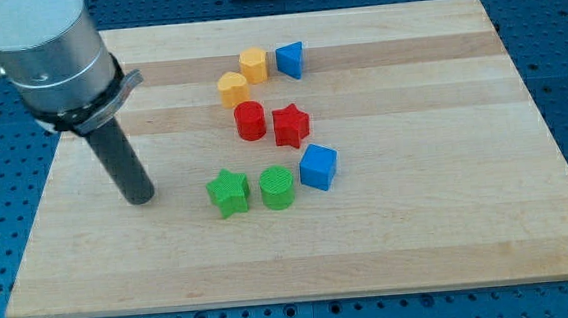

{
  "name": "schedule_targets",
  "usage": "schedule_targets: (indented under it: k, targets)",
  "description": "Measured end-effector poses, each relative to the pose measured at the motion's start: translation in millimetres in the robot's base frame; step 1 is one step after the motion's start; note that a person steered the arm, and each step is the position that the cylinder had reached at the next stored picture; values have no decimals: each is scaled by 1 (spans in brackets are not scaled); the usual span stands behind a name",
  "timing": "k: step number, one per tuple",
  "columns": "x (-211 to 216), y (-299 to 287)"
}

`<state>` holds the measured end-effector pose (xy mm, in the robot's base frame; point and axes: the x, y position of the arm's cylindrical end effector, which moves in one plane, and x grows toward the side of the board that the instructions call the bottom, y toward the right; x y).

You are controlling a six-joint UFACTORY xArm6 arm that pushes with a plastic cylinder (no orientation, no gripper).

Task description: Move the yellow heart to the left of the yellow hexagon

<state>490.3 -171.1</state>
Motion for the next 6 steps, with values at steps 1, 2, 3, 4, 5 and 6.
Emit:
schedule_targets:
  k: [1,2,3,4,5,6]
  targets:
    - [-44,58]
    - [-45,58]
    - [-97,94]
    - [-97,98]
    - [-105,98]
    - [-138,80]
